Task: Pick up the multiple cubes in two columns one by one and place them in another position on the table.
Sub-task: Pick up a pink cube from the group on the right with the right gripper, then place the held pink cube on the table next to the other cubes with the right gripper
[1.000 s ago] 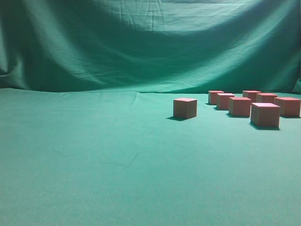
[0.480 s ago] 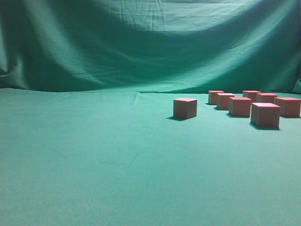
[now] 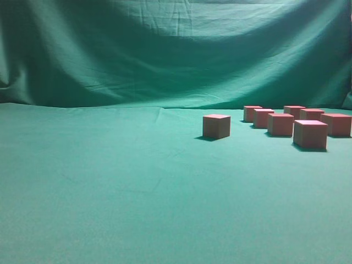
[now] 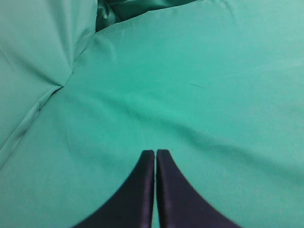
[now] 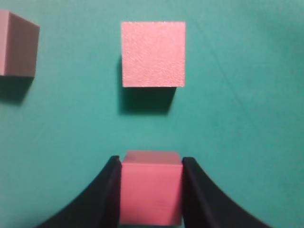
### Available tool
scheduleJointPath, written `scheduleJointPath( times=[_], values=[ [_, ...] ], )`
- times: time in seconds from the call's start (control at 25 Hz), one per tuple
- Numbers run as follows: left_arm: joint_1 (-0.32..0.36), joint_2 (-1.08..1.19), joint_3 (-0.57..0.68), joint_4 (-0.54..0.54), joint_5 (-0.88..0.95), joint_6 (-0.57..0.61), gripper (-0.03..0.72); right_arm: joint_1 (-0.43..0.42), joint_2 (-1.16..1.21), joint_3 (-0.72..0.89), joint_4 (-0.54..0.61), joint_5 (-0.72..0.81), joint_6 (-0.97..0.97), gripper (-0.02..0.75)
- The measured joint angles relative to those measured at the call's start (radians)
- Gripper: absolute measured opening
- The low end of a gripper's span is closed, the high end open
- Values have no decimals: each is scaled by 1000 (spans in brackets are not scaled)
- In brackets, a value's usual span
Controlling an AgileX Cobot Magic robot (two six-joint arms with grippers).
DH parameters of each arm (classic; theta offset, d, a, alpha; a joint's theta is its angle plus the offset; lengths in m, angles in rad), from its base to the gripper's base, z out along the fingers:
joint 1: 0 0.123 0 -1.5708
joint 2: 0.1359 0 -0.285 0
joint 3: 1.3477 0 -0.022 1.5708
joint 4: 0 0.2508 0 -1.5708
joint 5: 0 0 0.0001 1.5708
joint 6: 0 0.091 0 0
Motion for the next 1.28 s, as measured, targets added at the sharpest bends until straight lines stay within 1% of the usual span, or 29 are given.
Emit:
scheduleJointPath(
  times=[0.16, 0.24, 0.32, 0.44, 0.6, 0.76, 0.88, 0.96, 1.08, 1.28],
  values=[
    [0, 0, 0, 0, 0, 0, 0, 0, 0, -156, 62, 197, -84, 265],
    [0, 0, 0, 0, 0, 0, 0, 0, 0, -257, 135, 275, -163, 265],
    [0, 0, 0, 0, 0, 0, 0, 6, 0, -348, 203, 330, -251, 265],
    [0, 0, 0, 0, 0, 0, 0, 61, 3, -479, 219, 362, -323, 265],
    [0, 0, 0, 0, 0, 0, 0, 186, 57, -642, 178, 388, -350, 265],
    [0, 0, 0, 0, 0, 0, 0, 311, 181, -794, 92, 441, -352, 265],
    [0, 0, 0, 0, 0, 0, 0, 386, 294, -899, 28, 462, -377, 265],
    [0, 0, 0, 0, 0, 0, 0, 424, 354, -961, -2, 464, -413, 265],
    [0, 0, 0, 0, 0, 0, 0, 465, 445, -1041, -14, 464, -503, 265],
    [0, 0, 0, 0, 0, 0, 0, 485, 555, -1105, -16, 455, -597, 265]
  ],
)
